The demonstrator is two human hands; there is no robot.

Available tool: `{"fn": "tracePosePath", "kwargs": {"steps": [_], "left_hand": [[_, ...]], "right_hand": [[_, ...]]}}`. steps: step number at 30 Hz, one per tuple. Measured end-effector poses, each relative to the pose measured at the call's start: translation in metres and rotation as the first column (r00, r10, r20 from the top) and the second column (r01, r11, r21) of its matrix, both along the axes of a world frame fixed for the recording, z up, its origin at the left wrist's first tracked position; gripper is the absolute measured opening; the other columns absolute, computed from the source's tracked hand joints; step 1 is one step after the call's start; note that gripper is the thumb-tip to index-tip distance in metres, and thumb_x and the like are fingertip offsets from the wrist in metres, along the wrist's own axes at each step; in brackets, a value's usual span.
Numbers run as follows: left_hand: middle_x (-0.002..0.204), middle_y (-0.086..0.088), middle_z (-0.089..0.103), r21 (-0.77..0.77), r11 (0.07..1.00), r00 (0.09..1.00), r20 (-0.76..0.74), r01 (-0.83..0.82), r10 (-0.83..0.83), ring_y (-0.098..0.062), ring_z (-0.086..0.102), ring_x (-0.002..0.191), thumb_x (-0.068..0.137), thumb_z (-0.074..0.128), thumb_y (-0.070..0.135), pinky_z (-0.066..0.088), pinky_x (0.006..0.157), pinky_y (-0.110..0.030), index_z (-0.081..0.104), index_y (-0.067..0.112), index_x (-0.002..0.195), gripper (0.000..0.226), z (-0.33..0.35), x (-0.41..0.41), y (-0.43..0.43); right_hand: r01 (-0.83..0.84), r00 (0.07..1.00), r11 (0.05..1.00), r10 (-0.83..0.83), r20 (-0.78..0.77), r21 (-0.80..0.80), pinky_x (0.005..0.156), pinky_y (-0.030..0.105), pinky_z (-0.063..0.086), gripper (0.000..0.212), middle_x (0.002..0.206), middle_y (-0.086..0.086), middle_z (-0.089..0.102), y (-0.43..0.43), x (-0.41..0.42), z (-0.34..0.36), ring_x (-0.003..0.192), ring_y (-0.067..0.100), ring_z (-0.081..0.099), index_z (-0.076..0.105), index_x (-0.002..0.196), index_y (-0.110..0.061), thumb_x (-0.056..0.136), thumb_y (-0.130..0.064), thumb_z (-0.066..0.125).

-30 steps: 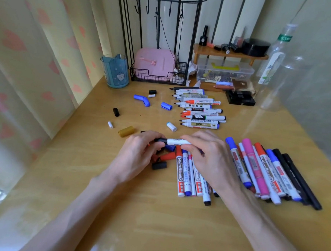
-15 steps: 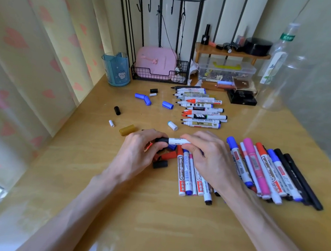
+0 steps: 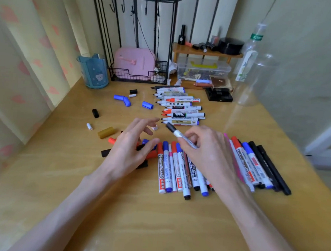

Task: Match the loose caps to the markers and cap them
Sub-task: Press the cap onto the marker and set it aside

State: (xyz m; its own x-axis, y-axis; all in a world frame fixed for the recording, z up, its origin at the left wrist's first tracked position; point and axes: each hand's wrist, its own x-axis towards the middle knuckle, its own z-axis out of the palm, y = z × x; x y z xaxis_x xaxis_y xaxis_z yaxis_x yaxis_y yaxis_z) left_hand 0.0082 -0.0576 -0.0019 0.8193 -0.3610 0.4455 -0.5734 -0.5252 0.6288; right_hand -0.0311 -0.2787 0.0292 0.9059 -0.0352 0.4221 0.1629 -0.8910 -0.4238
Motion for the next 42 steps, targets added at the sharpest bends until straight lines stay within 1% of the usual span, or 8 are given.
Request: {"fn": "tracePosePath", "kwargs": {"steps": [4, 12, 17, 20, 25, 29, 35, 42], "left_hand": [[0.124, 0.012, 0.059, 0.040, 0.999, 1.000, 0.000, 0.010, -0.010, -0.005, 0.060, 0.114, 0.101, 0.066, 0.024, 0.042, 0.086, -0.006, 0.056, 0.025, 0.143, 0.044, 0.000, -0.003, -0.010], [0.122, 0.011, 0.060, 0.048, 0.998, 0.999, 0.012, 0.032, -0.033, -0.003, 0.061, 0.111, 0.101, 0.065, 0.019, 0.043, 0.085, -0.006, 0.061, 0.023, 0.138, 0.038, -0.003, -0.004, -0.022], [0.120, 0.012, 0.061, 0.046, 0.999, 1.000, 0.012, 0.019, -0.020, -0.005, 0.061, 0.111, 0.101, 0.066, 0.018, 0.046, 0.086, -0.011, 0.062, 0.025, 0.137, 0.037, -0.007, -0.002, -0.019], [0.120, 0.011, 0.061, 0.034, 0.999, 1.000, 0.010, 0.023, -0.023, -0.006, 0.061, 0.111, 0.101, 0.065, 0.017, 0.048, 0.086, -0.013, 0.062, 0.024, 0.136, 0.036, -0.008, -0.001, -0.017], [0.121, 0.011, 0.062, 0.032, 0.999, 1.000, 0.003, 0.005, -0.005, -0.006, 0.061, 0.113, 0.102, 0.064, 0.020, 0.046, 0.084, -0.013, 0.061, 0.026, 0.137, 0.035, -0.008, 0.005, -0.009], [0.120, 0.011, 0.062, 0.006, 0.998, 0.998, 0.010, -0.055, 0.055, -0.008, 0.061, 0.112, 0.102, 0.063, 0.020, 0.049, 0.083, -0.019, 0.061, 0.028, 0.136, 0.035, -0.009, 0.015, 0.010], [0.113, 0.006, 0.064, -0.025, 0.980, 0.980, 0.018, -0.199, 0.199, -0.011, 0.062, 0.107, 0.098, 0.065, 0.009, 0.050, 0.082, -0.026, 0.065, 0.023, 0.131, 0.036, -0.015, 0.034, 0.052], [0.116, 0.012, 0.069, 0.055, 0.988, 0.989, -0.024, -0.142, 0.143, -0.007, 0.062, 0.111, 0.097, 0.071, 0.023, 0.049, 0.089, -0.028, 0.069, 0.026, 0.127, 0.030, -0.017, 0.036, 0.054]], "right_hand": [[0.188, 0.974, 0.970, -0.204, -0.099, -0.154, 0.060, 0.034, 0.051, 0.017, 0.069, -0.002, 0.069, -0.018, -0.012, -0.005, 0.070, 0.022, 0.065, 0.065, 0.103, -0.026, 0.096, -0.042, 0.068], [0.101, 0.982, 0.975, -0.130, -0.140, -0.197, 0.060, 0.033, 0.052, 0.019, 0.063, -0.007, 0.063, -0.011, -0.014, -0.017, 0.065, 0.014, 0.063, 0.056, 0.103, -0.030, 0.097, -0.046, 0.064], [0.053, 0.990, 0.986, -0.073, -0.123, -0.158, 0.050, 0.024, 0.029, 0.015, 0.059, -0.011, 0.051, -0.009, -0.014, -0.024, 0.066, 0.011, 0.059, 0.064, 0.101, -0.033, 0.096, -0.047, 0.066], [0.058, 0.993, 0.990, -0.071, -0.098, -0.129, 0.051, 0.026, 0.035, 0.011, 0.059, -0.012, 0.051, -0.010, -0.012, -0.023, 0.068, 0.012, 0.059, 0.068, 0.094, -0.030, 0.096, -0.041, 0.068], [-0.004, 1.000, 0.996, 0.001, -0.024, -0.092, 0.077, 0.032, 0.052, 0.013, 0.091, -0.008, 0.067, -0.007, 0.008, -0.016, 0.088, 0.014, 0.062, 0.072, 0.104, -0.023, 0.095, -0.032, 0.071], [-0.060, 0.996, 0.996, 0.054, -0.076, -0.073, 0.097, 0.041, 0.049, 0.025, 0.113, -0.001, 0.070, -0.001, 0.043, -0.017, 0.109, 0.021, 0.062, 0.070, 0.118, -0.021, 0.095, -0.030, 0.070], [-0.080, 0.973, 0.985, 0.044, -0.225, -0.156, 0.102, 0.044, 0.046, 0.037, 0.132, 0.006, 0.065, 0.008, 0.084, -0.023, 0.122, 0.027, 0.059, 0.063, 0.136, -0.020, 0.099, -0.027, 0.066], [0.013, 0.975, 0.967, -0.068, -0.212, -0.254, 0.100, 0.041, 0.036, 0.030, 0.125, 0.003, 0.065, 0.001, 0.098, -0.026, 0.123, 0.027, 0.053, 0.071, 0.125, -0.027, 0.095, -0.024, 0.074]]}}
